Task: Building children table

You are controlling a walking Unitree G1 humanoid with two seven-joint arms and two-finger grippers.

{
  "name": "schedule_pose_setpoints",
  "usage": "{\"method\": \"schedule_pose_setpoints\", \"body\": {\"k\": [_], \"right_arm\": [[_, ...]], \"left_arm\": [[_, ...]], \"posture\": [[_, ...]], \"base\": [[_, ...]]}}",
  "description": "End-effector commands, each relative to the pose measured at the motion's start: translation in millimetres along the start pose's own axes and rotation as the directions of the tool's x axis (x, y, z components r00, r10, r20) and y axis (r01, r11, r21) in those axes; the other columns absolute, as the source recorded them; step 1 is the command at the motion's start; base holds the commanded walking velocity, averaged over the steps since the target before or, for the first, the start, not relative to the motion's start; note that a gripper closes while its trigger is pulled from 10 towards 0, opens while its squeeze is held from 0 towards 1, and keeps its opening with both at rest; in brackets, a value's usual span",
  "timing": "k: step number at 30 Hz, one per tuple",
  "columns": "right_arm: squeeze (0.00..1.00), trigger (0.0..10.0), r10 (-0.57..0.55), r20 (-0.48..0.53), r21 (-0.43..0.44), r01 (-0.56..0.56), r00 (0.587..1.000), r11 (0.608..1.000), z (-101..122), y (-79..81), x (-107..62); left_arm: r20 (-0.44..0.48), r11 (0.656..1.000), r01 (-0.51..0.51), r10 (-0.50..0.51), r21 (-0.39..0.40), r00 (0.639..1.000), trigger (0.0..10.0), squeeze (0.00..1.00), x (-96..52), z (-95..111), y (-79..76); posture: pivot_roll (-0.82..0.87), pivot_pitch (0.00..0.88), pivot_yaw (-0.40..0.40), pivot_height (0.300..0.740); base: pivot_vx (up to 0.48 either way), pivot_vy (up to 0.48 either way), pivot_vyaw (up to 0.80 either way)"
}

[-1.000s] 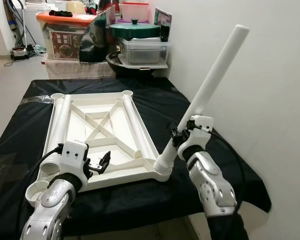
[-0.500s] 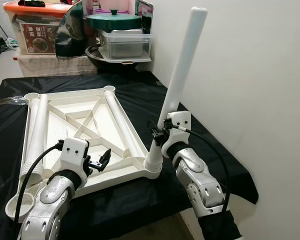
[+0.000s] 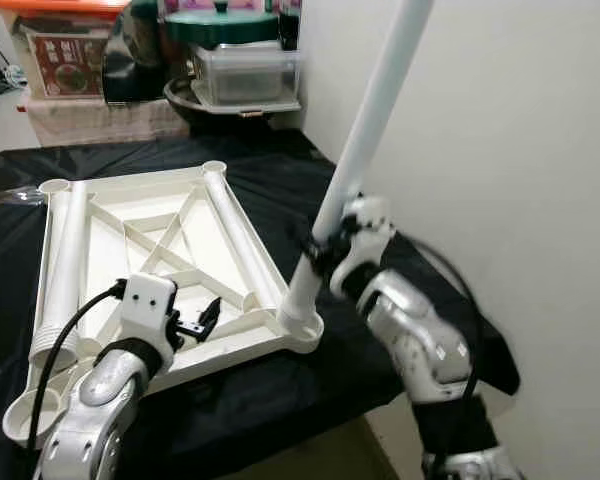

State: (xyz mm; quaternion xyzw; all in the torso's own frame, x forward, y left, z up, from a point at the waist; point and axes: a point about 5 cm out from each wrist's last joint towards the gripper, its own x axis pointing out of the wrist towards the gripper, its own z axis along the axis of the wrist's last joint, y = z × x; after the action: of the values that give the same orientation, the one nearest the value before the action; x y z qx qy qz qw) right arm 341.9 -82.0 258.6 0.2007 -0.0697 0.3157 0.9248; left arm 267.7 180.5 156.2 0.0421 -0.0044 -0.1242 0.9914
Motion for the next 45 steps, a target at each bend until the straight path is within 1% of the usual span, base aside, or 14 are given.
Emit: {"method": "schedule_pose_setpoints", "body": {"k": [1, 6, 10, 13, 14, 16, 17, 18, 19, 22, 27, 33, 39, 45], "right_arm": [[0.00, 10.0, 0.014, 0.063, 0.075, -0.019, 0.998, 0.997, 18.4, -4.5, -2.0], [0.00, 10.0, -0.026, 0.071, 0.179, 0.013, 0.997, 0.984, 22.7, -13.3, 0.4], [0.00, 10.0, 0.007, 0.053, 0.110, -0.013, 0.999, 0.994, 20.2, -12.0, 0.2], [0.00, 10.0, 0.115, 0.013, 0.020, -0.115, 0.993, 0.993, 19.6, -0.6, 2.9], [0.00, 10.0, 0.115, 0.013, 0.020, -0.115, 0.993, 0.993, 19.6, -0.6, 2.9], [0.00, 10.0, 0.187, -0.013, -0.018, -0.187, 0.982, 0.982, 19.8, 9.4, 5.4], [0.00, 10.0, 0.187, -0.013, -0.018, -0.187, 0.982, 0.982, 19.8, 9.4, 5.4], [0.00, 10.0, 0.209, -0.024, -0.031, -0.209, 0.978, 0.977, 19.6, 13.3, 6.8], [0.00, 10.0, 0.238, -0.035, -0.053, -0.240, 0.971, 0.969, 19.7, 19.5, 10.0], [0.00, 10.0, 0.257, -0.038, -0.057, -0.259, 0.966, 0.964, 20.3, 24.0, 12.9], [0.00, 10.0, 0.292, -0.038, -0.054, -0.294, 0.956, 0.954, 20.9, 30.4, 13.6], [0.00, 10.0, 0.389, -0.061, -0.062, -0.392, 0.919, 0.918, 16.5, 46.0, 3.4], [0.00, 10.0, 0.377, -0.086, -0.067, -0.383, 0.922, 0.921, 10.4, 43.8, 1.0], [0.00, 10.0, 0.417, -0.107, -0.056, -0.424, 0.903, 0.904, 4.0, 52.1, -1.4]], "left_arm": [[-0.010, 1.000, 0.017, -0.017, -0.007, 1.000, 10.0, 0.00, 0.6, -1.6, 0.2], [0.010, 0.998, 0.056, -0.056, -0.007, 0.998, 10.0, 0.00, -0.1, 3.4, -1.4], [0.037, 0.992, 0.127, -0.127, -0.011, 0.991, 10.0, 0.00, -1.3, 10.0, -5.4], [0.066, 0.956, 0.293, -0.292, -0.006, 0.954, 10.0, 0.00, -4.2, 20.6, -16.4], [0.066, 0.956, 0.293, -0.292, -0.006, 0.954, 10.0, 0.00, -4.2, 20.6, -16.4], [0.062, 0.919, 0.394, -0.394, 0.007, 0.917, 10.0, 0.00, -4.9, 23.4, -23.1], [0.062, 0.919, 0.394, -0.394, 0.007, 0.917, 10.0, 0.00, -4.9, 23.4, -23.1], [0.047, 0.898, 0.439, -0.440, 0.014, 0.897, 10.0, 0.00, -4.8, 23.0, -26.0], [0.017, 0.852, 0.522, -0.523, 0.039, 0.852, 10.0, 0.00, -5.6, 21.8, -31.9], [-0.006, 0.830, 0.555, -0.555, 0.053, 0.832, 10.0, 0.00, -4.0, 20.1, -34.3], [-0.012, 0.830, 0.553, -0.554, 0.067, 0.832, 10.0, 0.00, 0.7, 20.1, -32.4], [0.003, 0.859, 0.502, -0.505, 0.100, 0.863, 10.0, 0.00, 11.7, 25.8, -23.2], [0.043, 0.882, 0.460, -0.466, 0.107, 0.884, 10.0, 0.00, 16.4, 31.6, -22.1], [0.066, 0.867, 0.490, -0.497, 0.093, 0.865, 10.0, 0.00, 21.0, 33.7, -31.2]], "posture": [[0.09, 0.000, -0.104, 0.740], [0.09, 0.000, -0.108, 0.740], [0.10, 0.000, -0.105, 0.740], [0.10, 0.000, -0.103, 0.740], [0.10, 0.000, -0.103, 0.740], [0.10, 0.000, -0.101, 0.740], [0.10, 0.000, -0.101, 0.740], [0.09, 0.000, -0.099, 0.740], [0.09, 0.000, -0.097, 0.740], [0.09, 0.000, -0.094, 0.740], [0.09, 0.000, -0.093, 0.740], [0.07, 0.000, -0.082, 0.740], [0.07, 0.000, -0.082, 0.740], [0.07, 0.000, -0.086, 0.740]], "base": [[0.000, 0.000, 0.00], [0.000, 0.000, 0.00], [0.000, 0.000, 0.00], [0.000, 0.000, 0.00], [0.000, 0.000, 0.00], [0.000, 0.000, 0.00], [0.000, 0.000, 0.00], [0.000, 0.000, 0.00], [0.000, 0.000, 0.00], [0.000, 0.000, 0.00], [0.000, 0.000, 0.00], [0.000, 0.000, 0.00], [0.000, 0.000, 0.00], [0.000, 0.000, 0.00]]}}
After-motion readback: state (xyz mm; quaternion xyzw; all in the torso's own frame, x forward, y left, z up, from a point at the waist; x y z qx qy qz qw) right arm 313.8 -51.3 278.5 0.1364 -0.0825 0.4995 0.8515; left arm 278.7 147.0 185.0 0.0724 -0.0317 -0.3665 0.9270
